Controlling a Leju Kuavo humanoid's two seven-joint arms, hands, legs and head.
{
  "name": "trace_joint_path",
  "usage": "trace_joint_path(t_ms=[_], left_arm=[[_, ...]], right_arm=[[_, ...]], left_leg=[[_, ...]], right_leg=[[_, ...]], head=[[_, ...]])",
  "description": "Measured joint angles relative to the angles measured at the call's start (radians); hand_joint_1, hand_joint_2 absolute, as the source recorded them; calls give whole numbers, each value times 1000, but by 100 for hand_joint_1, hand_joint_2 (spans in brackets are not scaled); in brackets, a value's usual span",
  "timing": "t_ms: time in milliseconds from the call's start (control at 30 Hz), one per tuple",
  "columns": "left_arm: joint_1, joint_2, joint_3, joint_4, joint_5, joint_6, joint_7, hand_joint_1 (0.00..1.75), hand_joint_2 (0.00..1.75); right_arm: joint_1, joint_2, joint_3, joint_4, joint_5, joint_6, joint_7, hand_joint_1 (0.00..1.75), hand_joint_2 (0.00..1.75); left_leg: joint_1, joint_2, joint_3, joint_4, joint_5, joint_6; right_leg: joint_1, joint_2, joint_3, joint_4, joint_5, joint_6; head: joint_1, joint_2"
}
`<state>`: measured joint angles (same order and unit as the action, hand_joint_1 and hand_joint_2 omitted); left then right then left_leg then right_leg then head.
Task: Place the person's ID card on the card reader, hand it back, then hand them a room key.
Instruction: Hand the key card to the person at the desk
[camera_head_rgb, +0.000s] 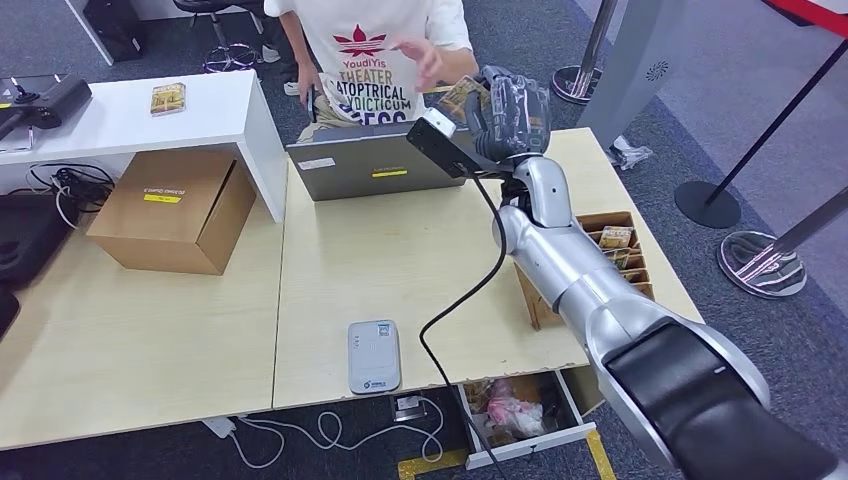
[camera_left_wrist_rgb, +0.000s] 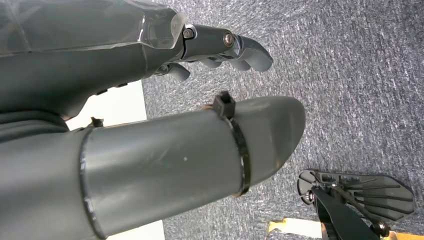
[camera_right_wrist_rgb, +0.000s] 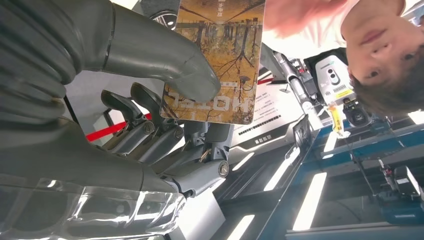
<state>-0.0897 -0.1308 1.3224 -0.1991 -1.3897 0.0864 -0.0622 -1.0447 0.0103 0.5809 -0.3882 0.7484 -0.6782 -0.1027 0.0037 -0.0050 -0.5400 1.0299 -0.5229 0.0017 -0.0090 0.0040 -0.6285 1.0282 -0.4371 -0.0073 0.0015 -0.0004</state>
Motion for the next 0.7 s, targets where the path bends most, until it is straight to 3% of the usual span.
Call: trace_joint_path(t_ms=[667, 700], left_arm=[[0, 0, -7, 0, -2, -1, 7, 0, 0], [0, 0, -7, 0, -1, -1, 7, 0, 0]], right_arm=[[14, 0, -23, 5, 15, -2, 1, 175, 175], [15, 0, -23, 5, 16, -2, 2, 164, 175]], left_leg=[[0, 0, 0, 0, 0, 0], [0, 0, 0, 0, 0, 0]], right_leg=[[0, 0, 0, 0, 0, 0], [0, 0, 0, 0, 0, 0]], head=[[0, 0], [0, 0]])
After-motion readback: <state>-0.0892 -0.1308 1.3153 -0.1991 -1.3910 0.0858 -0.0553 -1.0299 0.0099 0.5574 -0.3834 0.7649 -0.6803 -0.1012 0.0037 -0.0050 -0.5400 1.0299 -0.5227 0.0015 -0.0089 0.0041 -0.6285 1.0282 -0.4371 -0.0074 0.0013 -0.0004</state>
